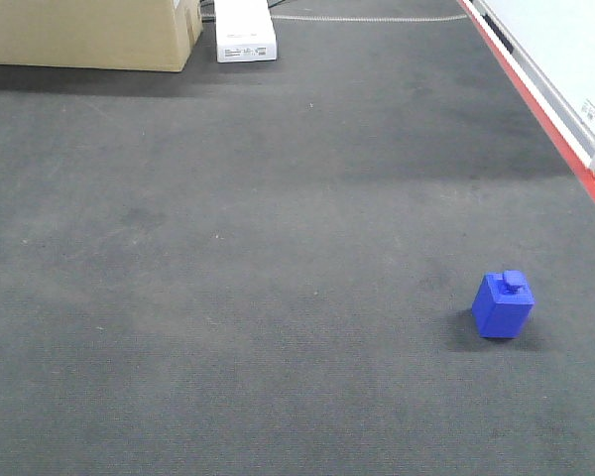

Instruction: Pour parts from conveyor to right shelf

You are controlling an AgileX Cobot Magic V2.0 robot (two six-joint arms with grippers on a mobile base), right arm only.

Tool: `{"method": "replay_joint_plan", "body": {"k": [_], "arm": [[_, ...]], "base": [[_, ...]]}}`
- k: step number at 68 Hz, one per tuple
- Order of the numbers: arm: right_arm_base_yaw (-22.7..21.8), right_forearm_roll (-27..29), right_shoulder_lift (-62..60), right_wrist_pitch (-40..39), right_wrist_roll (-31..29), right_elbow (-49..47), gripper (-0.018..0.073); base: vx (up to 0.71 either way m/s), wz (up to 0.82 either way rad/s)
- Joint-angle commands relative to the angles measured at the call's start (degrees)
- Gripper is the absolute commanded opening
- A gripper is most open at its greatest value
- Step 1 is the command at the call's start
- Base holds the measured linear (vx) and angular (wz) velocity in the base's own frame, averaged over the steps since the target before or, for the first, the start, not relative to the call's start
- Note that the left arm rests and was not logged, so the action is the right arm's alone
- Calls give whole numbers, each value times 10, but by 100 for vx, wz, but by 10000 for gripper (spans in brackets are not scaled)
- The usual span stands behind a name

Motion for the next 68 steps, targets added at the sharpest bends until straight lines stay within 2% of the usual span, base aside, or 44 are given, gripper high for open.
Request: {"method": "replay_joint_plan", "body": {"k": [1, 7, 14, 23, 32, 38, 46, 68], "arm": [[-3, 0, 62, 2, -9, -25, 44], [-3, -2, 112, 28, -42, -25, 119], [-3, 10, 168, 60, -76, -25, 271], [-3, 55, 223, 74, -77, -24, 548], [-3, 77, 268, 56, -79, -24, 702], [-3, 113, 284, 64, -79, -29, 720], [-3, 160, 310, 148, -81, -68, 707], [-3, 155, 465, 410, -109, -292, 648]], "base": [[0, 0], [0, 0], [0, 0], [0, 0], [0, 0], [0, 0], [0, 0], [0, 0]]}}
